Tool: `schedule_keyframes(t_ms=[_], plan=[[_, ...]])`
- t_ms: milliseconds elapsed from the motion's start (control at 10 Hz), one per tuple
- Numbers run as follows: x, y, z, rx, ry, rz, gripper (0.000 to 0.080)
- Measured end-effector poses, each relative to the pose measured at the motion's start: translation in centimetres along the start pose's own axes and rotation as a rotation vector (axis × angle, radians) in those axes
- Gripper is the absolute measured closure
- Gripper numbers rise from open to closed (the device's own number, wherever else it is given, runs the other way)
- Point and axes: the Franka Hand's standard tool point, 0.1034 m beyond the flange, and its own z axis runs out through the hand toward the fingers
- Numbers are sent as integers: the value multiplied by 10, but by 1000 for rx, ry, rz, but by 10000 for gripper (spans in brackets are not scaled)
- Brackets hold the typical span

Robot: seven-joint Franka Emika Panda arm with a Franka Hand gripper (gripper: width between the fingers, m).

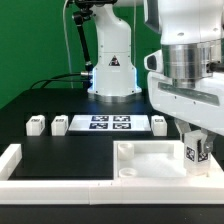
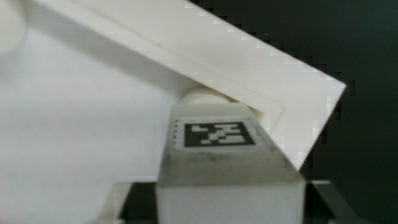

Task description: Assemble square table

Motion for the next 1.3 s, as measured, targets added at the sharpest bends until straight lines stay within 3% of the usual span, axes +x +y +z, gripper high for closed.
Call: schedule_keyframes(t_ms=[400, 500, 600, 700, 900, 1100, 1300], plan=[[-1, 0, 0, 0, 0, 18, 503], [-5, -1, 0, -1, 2, -143, 297], [-5, -1, 0, -1, 5, -323, 297], [-3, -1, 0, 0, 6, -478, 181], [-3, -1, 0, -2, 6, -569, 159], [-1, -1, 0, -11, 13, -823, 151], [-1, -3, -2, -51, 50, -1200, 150]])
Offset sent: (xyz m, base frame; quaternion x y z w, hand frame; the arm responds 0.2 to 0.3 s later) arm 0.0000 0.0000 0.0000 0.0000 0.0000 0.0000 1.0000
